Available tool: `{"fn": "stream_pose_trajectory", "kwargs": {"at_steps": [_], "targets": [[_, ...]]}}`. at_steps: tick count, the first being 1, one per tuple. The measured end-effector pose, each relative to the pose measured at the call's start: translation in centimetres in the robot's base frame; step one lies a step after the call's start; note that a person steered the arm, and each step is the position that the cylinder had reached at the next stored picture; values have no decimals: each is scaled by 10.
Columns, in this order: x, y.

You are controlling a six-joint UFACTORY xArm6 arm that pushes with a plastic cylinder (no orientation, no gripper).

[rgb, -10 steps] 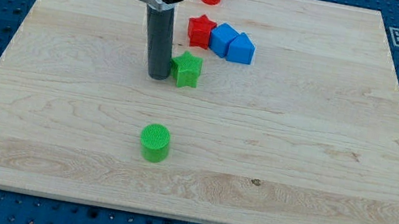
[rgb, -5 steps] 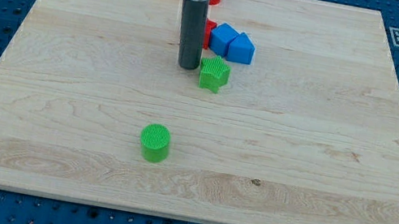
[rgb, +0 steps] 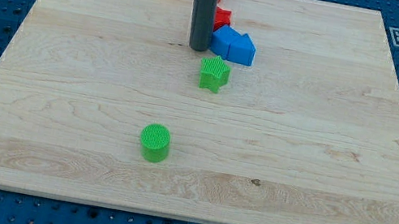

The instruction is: Move the red star into the red circle towards the top center

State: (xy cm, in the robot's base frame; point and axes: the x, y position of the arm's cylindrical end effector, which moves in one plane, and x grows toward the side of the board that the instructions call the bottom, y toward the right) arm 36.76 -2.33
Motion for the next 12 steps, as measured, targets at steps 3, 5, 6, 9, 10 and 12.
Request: {"fn": "stream_pose_trajectory", "kwargs": {"at_steps": [3, 5, 6, 9, 10, 12], "targets": [[-14, 0], [-32, 30], [-33, 39], [-103, 26], [-129, 21], [-116, 21]]}}
